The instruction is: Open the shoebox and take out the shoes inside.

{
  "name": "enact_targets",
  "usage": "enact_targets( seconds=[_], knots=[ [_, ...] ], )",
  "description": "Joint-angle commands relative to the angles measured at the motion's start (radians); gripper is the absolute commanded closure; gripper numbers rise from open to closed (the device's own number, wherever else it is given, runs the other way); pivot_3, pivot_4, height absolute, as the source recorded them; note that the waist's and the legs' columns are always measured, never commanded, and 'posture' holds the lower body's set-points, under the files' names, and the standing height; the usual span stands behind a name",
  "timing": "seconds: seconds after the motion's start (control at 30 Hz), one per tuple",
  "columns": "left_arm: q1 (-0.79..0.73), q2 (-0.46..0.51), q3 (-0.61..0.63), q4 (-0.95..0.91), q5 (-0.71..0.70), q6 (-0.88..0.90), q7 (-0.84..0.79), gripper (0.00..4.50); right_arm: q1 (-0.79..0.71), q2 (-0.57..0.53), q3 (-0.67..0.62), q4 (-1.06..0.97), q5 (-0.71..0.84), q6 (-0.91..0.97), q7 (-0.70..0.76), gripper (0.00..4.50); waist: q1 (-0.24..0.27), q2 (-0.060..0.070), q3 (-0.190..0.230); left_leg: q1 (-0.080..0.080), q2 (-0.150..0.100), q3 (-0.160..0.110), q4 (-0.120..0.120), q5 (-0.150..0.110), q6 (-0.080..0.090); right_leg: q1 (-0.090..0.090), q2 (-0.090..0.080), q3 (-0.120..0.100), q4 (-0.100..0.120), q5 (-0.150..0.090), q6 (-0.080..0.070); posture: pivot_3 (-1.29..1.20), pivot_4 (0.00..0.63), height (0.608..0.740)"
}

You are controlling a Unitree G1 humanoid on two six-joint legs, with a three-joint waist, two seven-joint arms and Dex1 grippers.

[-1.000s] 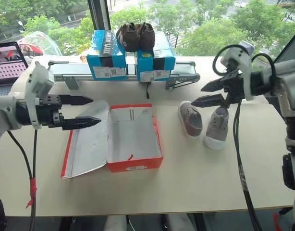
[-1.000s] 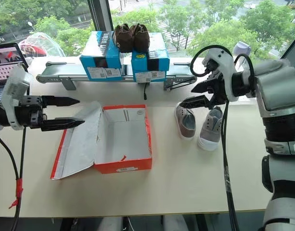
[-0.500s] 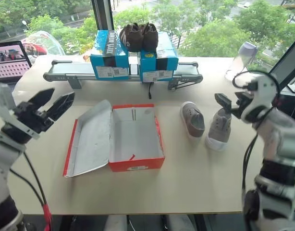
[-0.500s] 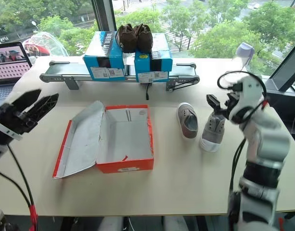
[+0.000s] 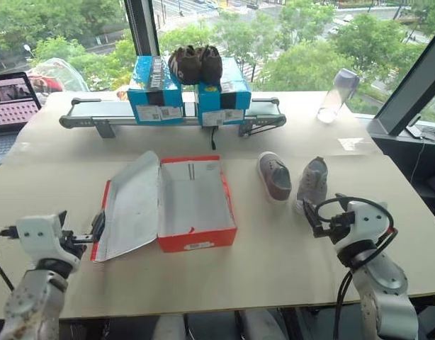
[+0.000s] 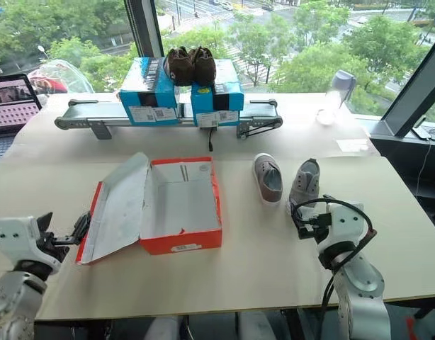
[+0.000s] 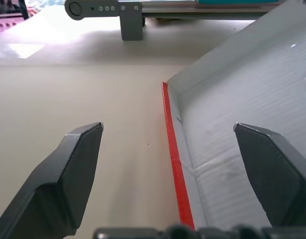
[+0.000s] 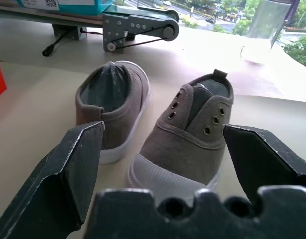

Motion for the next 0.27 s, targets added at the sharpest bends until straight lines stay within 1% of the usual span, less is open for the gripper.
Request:
enact_targets(
  seconds=[0.03,0.2,0.27],
  knots=[
    [-0.003,-0.034,-0.072,-0.046,0.062,-0.063,0.037,0.00,0.021,0.017,0.025,0.006,0.001,-0.064,-0.021,0.02,0.003,0.000,0.000,0.000,0.000,0.000,0.000,0.000,0.000,0.000,0.000,0.000,0.000,0.000,0.000,0.00,0.150,0.740],
    [-0.005,-0.088,-0.163,-0.047,0.115,-0.077,0.084,0.00,0.022,0.037,0.080,0.017,-0.011,-0.084,-0.045,0.02,0.003,0.000,-0.001,-0.001,0.000,0.001,0.000,0.003,0.005,-0.001,0.000,0.001,0.000,0.000,0.001,0.00,0.150,0.740],
    [0.006,-0.097,-0.185,-0.047,0.112,-0.064,0.083,0.00,0.019,0.040,0.090,0.010,-0.011,-0.079,-0.058,0.02,0.002,0.000,-0.001,-0.001,0.000,0.001,0.000,0.003,0.005,-0.001,0.000,0.002,0.000,0.000,0.001,0.00,0.150,0.740]
  ],
)
